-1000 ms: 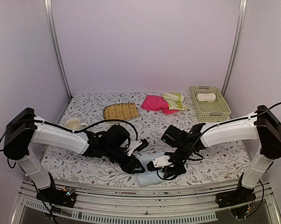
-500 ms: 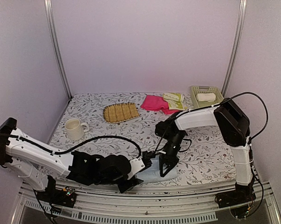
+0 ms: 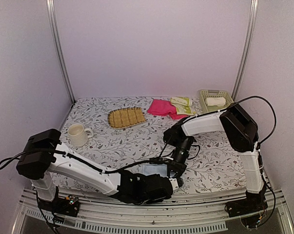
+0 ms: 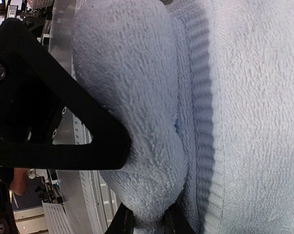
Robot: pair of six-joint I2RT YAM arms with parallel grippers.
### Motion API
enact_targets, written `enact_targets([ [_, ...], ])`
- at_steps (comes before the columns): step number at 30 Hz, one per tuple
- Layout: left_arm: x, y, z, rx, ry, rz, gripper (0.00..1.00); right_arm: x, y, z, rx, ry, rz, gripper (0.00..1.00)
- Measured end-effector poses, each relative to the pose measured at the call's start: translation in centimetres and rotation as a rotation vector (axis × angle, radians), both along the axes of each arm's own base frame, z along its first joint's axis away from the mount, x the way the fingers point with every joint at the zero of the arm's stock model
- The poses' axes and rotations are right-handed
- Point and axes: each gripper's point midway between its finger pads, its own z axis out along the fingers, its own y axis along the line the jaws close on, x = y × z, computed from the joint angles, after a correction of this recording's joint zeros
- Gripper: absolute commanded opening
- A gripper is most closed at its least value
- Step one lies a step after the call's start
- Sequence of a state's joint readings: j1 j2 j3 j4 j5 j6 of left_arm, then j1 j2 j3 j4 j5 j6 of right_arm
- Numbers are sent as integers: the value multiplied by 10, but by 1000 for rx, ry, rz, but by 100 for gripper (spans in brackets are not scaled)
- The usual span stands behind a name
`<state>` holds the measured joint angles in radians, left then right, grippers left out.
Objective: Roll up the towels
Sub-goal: Roll the towel at the center of the board.
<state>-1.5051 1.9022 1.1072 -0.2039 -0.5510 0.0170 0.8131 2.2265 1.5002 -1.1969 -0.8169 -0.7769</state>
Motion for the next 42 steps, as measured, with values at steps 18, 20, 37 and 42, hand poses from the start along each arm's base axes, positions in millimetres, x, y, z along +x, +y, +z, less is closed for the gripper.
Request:
enact_targets([
  [18, 6, -1, -8, 19, 60, -7, 4, 27, -13, 68, 70, -192, -64, 47],
  [20, 9, -2, -7, -9, 115, 4, 4, 40, -23, 93, 126, -279, -120, 46],
  [37, 38, -20, -6, -317, 831, 36, 1, 16, -73, 96, 295, -740, -134, 45],
  [42, 35, -27, -6, -355, 939, 27, 1, 5, -56, 83, 295, -857, -7, 49],
])
